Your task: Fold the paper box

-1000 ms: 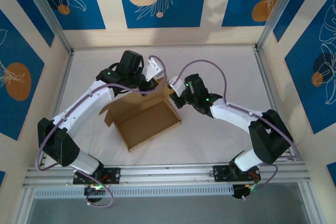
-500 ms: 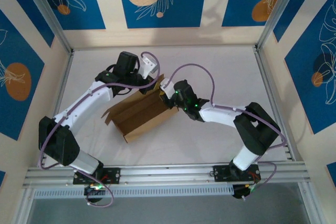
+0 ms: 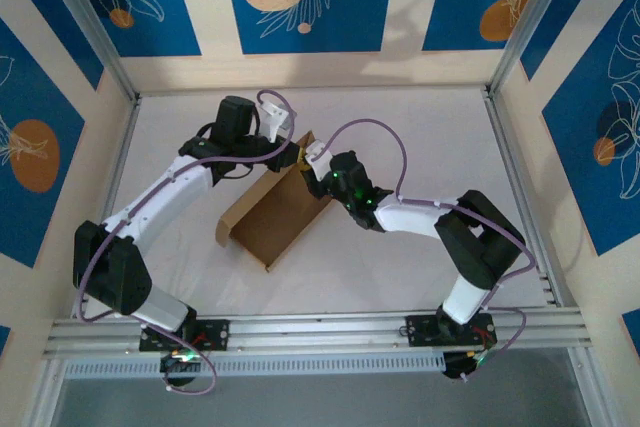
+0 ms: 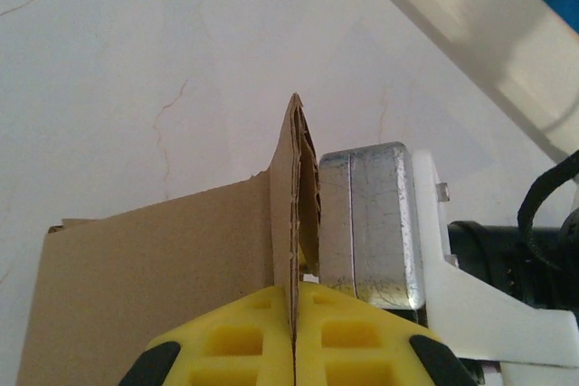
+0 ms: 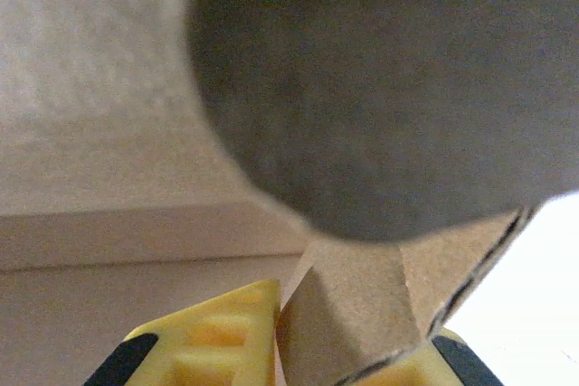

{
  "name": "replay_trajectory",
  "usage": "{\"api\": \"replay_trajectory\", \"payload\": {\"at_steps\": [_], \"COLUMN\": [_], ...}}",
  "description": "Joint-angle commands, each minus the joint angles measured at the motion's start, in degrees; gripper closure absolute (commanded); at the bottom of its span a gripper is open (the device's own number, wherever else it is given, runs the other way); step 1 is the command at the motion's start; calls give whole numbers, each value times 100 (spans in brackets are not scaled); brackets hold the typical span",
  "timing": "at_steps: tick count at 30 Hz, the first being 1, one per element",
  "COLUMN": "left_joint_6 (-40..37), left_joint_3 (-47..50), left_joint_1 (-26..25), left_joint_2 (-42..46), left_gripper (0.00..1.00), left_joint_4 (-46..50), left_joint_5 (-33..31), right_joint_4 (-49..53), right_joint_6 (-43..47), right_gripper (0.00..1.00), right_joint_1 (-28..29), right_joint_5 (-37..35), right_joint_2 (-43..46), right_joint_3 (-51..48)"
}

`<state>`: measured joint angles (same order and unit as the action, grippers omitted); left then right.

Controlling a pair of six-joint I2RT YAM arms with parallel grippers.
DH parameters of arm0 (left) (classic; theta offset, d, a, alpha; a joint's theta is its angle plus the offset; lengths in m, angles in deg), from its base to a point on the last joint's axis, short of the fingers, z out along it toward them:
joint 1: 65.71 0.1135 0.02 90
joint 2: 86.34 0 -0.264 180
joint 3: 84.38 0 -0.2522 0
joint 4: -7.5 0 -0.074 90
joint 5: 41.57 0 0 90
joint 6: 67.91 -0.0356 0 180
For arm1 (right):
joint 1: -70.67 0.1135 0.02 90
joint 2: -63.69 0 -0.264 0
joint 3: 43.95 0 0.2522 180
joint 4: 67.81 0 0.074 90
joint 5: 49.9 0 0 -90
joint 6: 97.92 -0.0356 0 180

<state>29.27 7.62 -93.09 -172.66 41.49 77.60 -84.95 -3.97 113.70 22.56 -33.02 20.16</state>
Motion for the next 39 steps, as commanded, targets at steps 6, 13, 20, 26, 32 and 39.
{"api": "replay_trajectory", "payload": {"at_steps": [6,13,20,26,32,39], "left_joint_6": [-749,-1868,-2350,-2786,-3306,-3889], "left_joint_3": [-297,-962,-1377,-1673,-1867,-1993], "left_joint_1": [-284,-251,-264,-413,-524,-641], "left_joint_2": [128,55,-100,-307,-367,-424], "left_gripper": [100,100,100,100,100,100], "left_joint_4": [179,1151,1429,1755,2095,2220], "left_joint_5": [1038,196,242,195,-58,-187], "right_joint_4": [-202,744,1610,2248,2543,3478], "right_joint_6": [229,519,1258,1882,2469,2971], "right_gripper": [77,60,47,46,41,43], "right_joint_1": [97,-1003,-1624,-1725,-1984,-2380], "right_joint_5": [75,1013,1865,2211,2346,3600], "right_joint_2": [317,1353,1883,1810,2065,2196], "right_joint_3": [82,-337,-340,36,143,495]}}
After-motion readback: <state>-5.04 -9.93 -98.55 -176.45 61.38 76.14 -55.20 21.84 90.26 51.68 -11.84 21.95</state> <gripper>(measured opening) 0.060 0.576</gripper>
